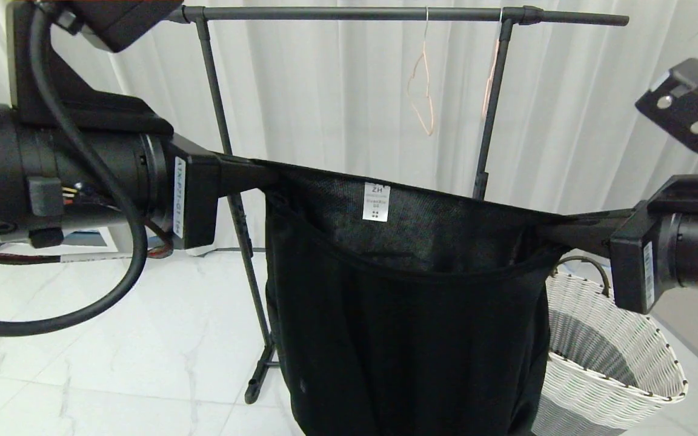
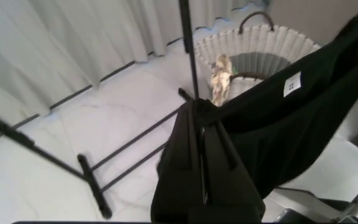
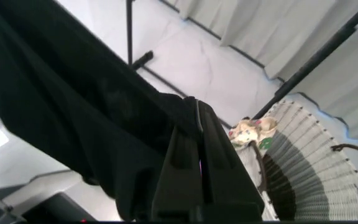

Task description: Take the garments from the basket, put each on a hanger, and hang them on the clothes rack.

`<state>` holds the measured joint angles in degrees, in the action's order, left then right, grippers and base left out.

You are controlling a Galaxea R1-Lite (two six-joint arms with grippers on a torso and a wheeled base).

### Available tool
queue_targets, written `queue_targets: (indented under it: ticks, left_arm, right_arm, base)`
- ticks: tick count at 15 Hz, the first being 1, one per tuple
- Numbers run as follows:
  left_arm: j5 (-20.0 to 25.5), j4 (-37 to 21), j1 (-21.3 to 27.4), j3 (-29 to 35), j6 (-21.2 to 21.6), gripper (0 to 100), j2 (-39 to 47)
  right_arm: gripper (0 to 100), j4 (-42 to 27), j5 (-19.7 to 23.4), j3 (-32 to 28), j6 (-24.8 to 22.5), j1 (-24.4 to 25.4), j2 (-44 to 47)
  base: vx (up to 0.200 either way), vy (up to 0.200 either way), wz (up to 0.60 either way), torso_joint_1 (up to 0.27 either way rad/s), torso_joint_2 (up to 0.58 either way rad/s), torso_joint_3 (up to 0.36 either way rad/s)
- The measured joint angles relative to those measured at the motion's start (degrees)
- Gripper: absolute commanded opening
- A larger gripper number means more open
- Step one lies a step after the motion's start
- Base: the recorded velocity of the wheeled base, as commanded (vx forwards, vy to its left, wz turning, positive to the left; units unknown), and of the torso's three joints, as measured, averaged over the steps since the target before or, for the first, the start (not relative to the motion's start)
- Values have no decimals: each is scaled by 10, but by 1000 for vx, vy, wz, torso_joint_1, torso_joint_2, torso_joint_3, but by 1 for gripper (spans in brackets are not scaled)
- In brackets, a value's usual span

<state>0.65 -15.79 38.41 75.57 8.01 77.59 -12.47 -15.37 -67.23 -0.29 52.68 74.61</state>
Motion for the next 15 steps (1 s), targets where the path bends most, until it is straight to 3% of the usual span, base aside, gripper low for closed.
queue_targets:
  ticks: [6, 9, 12, 15]
  left_arm:
    - [4, 1, 44, 36, 18, 0, 23]
    - [30, 2, 44, 53, 47, 0, 41]
    - [41, 25, 42, 108, 48, 0, 83]
    - [70, 41, 42, 168, 50, 0, 135]
  right_arm:
    - [0, -139, 4, -153, 0, -16, 9]
    - [0, -197, 9, -165, 4, -24, -1]
    - [0, -248, 53, -162, 19, -20, -19]
    - [0, -287, 63, -157, 24, 4, -38]
  base:
    - [0, 0, 0, 0, 0, 0]
    - [0, 0, 0, 0, 0, 0]
    - [0, 0, 0, 0, 0, 0]
    - [0, 0, 0, 0, 0, 0]
